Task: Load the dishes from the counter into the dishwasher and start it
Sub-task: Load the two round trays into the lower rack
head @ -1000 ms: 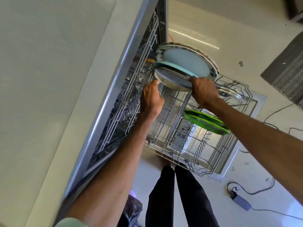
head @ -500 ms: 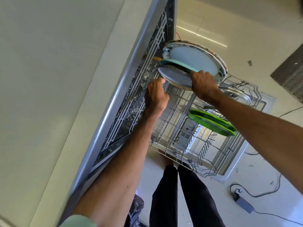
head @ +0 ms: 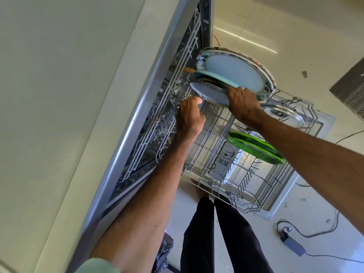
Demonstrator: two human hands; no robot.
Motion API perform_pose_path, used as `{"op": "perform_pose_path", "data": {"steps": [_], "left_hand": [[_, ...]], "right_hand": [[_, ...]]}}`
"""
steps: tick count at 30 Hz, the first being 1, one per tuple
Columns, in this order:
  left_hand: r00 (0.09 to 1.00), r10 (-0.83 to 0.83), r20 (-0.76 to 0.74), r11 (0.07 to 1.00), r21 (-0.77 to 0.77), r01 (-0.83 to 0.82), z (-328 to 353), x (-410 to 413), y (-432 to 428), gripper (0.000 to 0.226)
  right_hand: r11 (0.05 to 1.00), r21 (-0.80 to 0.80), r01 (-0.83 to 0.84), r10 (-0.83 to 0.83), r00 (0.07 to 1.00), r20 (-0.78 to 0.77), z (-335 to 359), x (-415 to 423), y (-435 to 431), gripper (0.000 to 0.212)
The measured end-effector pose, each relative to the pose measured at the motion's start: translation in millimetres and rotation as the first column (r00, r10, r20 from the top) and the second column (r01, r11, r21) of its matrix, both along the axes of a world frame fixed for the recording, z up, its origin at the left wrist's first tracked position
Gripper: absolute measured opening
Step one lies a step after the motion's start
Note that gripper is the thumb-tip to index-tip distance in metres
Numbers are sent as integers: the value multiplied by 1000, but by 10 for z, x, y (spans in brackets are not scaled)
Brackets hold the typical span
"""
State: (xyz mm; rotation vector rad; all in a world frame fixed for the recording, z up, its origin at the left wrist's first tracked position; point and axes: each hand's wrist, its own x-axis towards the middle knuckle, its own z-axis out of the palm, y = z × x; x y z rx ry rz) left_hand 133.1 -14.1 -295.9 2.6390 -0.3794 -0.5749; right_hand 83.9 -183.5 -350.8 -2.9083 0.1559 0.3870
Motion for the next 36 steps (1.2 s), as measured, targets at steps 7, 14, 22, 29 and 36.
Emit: {"op": "perform_pose_path", "data": {"steps": [7, 14, 22, 29, 36], "left_hand": [[1000, -3, -25, 999, 35, 4, -1, -4, -53, 40], [1000, -18, -16, 998, 60, 19, 79, -47, -113, 39], [997, -32, -73, 998, 47, 35, 139, -375, -73, 45], [991, -53, -127, 998, 30, 57, 905, -921, 173, 34], [999, 40, -1, 987, -155, -40, 2230, -1298, 629, 38]], "right_hand": [[982, 175, 65, -76, 995, 61, -142, -20, -81, 46], [956, 272, 112, -129, 991, 43, -169, -286, 4, 78], [881, 387, 273, -309, 951, 32, -32, -846, 320, 59], [755, 561, 338, -397, 918, -19, 657, -976, 604, 33], [527, 763, 374, -584, 811, 5, 2253, -964, 1010, 19]]}}
